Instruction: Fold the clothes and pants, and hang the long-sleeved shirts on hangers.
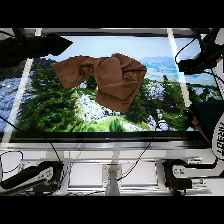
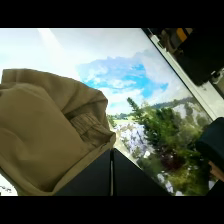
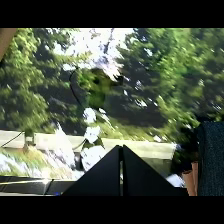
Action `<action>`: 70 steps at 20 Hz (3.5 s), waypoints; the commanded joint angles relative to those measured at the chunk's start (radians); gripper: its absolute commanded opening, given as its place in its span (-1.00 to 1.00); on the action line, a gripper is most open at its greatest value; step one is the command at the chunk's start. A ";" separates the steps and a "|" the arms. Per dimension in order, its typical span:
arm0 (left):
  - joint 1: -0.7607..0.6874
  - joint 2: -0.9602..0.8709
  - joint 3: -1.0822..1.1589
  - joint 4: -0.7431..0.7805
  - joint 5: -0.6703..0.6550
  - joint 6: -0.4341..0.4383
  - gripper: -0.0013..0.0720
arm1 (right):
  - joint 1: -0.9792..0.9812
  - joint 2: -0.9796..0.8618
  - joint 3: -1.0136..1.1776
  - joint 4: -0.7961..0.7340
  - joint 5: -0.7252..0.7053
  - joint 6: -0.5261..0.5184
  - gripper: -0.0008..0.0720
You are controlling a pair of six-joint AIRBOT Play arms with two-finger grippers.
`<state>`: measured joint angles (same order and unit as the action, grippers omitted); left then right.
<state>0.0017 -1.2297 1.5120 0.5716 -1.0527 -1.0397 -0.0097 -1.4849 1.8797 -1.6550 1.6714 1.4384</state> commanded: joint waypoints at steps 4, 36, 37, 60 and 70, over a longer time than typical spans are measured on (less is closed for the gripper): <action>0.000 0.001 0.000 0.000 0.000 0.000 -0.89 | 0.001 -0.001 0.000 0.000 0.000 0.000 -0.90; 0.032 -0.443 -0.039 0.588 0.002 -0.267 0.66 | 0.004 -0.112 -0.141 0.219 -0.396 -0.045 -0.37; 0.039 -0.452 -0.039 0.587 0.029 -0.337 0.66 | 0.004 -0.125 -0.152 0.220 -0.404 -0.044 -0.37; 0.112 -0.650 -0.038 0.407 0.324 -0.557 0.92 | 0.004 -0.298 -0.169 0.474 -0.675 0.148 0.07; 0.095 -0.583 -0.035 0.393 0.388 -0.337 -0.89 | 0.017 -0.457 -0.168 0.663 -0.785 0.149 0.26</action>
<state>0.0963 -1.8484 1.4761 0.9688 -0.6796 -1.4967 0.0006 -1.9186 1.7107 -1.0527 0.9268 1.6268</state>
